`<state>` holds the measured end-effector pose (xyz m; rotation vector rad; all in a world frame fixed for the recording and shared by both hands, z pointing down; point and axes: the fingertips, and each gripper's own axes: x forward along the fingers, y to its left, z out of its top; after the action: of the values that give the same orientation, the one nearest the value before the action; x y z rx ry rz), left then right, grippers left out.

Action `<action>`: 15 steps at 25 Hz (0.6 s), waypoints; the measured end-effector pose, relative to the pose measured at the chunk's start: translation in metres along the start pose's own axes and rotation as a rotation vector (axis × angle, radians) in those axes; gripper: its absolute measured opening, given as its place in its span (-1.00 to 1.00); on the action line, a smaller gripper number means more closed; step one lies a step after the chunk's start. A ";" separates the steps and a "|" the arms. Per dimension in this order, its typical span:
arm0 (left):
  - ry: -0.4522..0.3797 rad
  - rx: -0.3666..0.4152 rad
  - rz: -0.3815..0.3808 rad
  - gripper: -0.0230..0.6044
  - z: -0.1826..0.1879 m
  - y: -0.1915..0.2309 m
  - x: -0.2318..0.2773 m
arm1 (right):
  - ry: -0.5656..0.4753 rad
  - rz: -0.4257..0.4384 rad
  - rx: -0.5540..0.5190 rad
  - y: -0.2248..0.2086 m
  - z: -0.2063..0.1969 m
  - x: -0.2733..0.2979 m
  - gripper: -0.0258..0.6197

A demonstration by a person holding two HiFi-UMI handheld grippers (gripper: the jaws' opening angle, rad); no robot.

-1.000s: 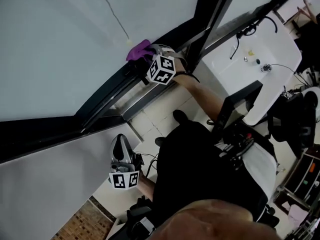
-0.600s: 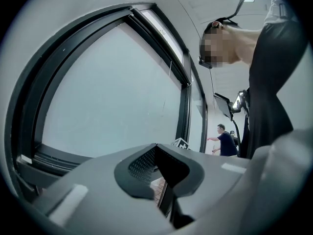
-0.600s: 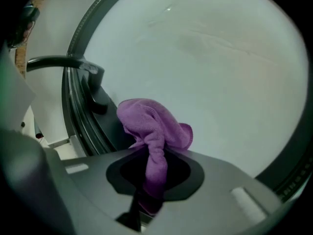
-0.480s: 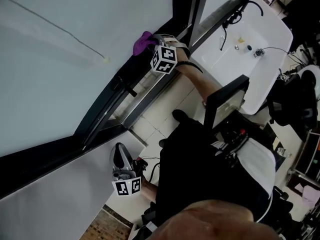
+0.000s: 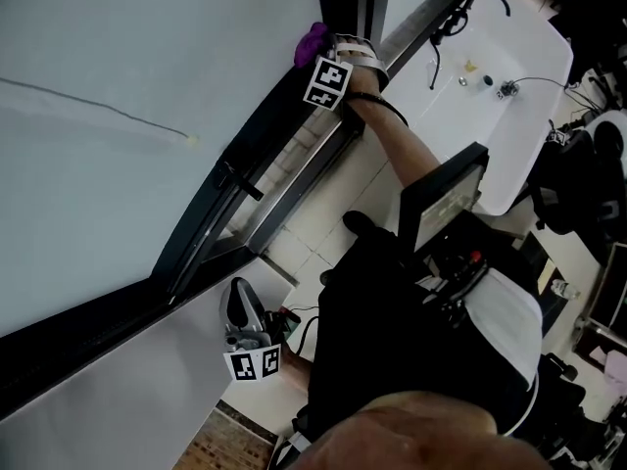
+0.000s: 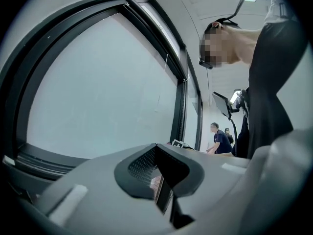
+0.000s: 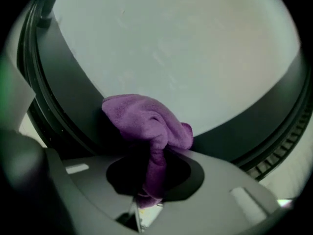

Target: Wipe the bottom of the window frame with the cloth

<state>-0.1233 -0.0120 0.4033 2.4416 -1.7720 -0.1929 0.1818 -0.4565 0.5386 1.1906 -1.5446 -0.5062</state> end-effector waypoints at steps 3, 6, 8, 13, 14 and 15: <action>0.000 0.001 -0.012 -0.96 -0.001 -0.004 0.004 | 0.024 -0.014 0.007 -0.001 -0.002 0.004 -0.74; -0.003 0.000 -0.012 -0.96 -0.001 -0.004 0.004 | -0.003 0.032 0.078 -0.001 -0.005 0.005 -0.74; -0.006 -0.001 -0.004 -0.96 -0.001 -0.003 0.001 | -0.007 0.048 0.085 -0.001 -0.007 0.004 -0.74; -0.008 0.001 0.012 -0.96 0.002 0.003 -0.008 | 0.098 0.040 0.046 0.010 -0.046 -0.029 -0.72; -0.007 0.001 0.010 -0.96 0.003 0.006 -0.011 | 0.105 0.061 0.048 0.020 -0.054 -0.044 -0.72; -0.008 0.001 0.008 -0.96 0.003 0.008 -0.013 | 0.084 0.111 0.070 0.034 -0.058 -0.062 -0.72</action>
<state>-0.1357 -0.0022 0.4020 2.4371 -1.7853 -0.2013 0.2158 -0.3738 0.5558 1.1574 -1.5568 -0.3278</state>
